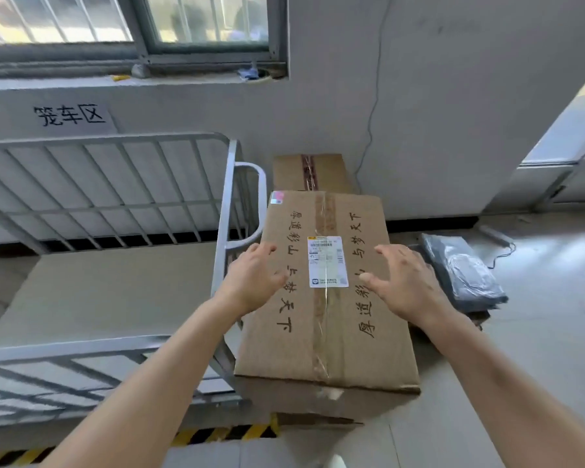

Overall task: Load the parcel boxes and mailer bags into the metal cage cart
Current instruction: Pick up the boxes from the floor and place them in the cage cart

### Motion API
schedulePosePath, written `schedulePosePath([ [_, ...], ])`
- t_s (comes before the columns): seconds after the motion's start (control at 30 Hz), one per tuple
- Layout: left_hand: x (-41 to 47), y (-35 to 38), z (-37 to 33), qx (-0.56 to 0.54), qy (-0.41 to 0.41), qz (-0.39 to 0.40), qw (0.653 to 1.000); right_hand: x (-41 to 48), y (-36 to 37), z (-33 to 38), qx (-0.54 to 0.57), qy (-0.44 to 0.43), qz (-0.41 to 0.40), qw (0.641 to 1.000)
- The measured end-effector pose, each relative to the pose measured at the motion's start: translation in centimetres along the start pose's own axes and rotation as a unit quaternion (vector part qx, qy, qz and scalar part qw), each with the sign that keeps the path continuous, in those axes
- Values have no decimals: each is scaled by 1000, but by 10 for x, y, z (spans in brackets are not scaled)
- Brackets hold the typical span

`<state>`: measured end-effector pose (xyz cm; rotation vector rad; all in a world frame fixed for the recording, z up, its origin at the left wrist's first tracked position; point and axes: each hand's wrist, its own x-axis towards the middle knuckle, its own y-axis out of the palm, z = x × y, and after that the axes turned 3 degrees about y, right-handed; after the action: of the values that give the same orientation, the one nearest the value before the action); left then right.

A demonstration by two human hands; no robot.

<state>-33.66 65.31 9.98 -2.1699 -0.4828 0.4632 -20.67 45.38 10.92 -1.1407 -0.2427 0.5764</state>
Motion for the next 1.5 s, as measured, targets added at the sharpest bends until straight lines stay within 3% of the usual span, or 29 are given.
schedulePosePath([
  [0.17, 42, 33, -4, 10, -37, 28, 999, 20, 10, -30, 4, 74, 12, 997],
  [0.4, 77, 51, 15, 31, -158, 53, 986, 60, 45, -47, 39, 166, 89, 981],
  [0.57, 99, 60, 18, -24, -258, 58, 964, 90, 60, -47, 115, 237, 131, 956],
  [0.7, 113, 62, 18, -35, -309, 34, 950, 106, 73, -42, 170, 308, 97, 931],
  [0.87, 119, 70, 13, -48, -350, 11, 935, 112, 81, -30, 149, 375, 55, 913],
  [1.23, 112, 18, -29, -49, -246, -10, 968, 85, 11, -3, 130, 410, -44, 902],
  [1.5, 60, -77, -50, -123, -123, -65, 983, 3, -67, 81, 152, 376, -186, 895],
])
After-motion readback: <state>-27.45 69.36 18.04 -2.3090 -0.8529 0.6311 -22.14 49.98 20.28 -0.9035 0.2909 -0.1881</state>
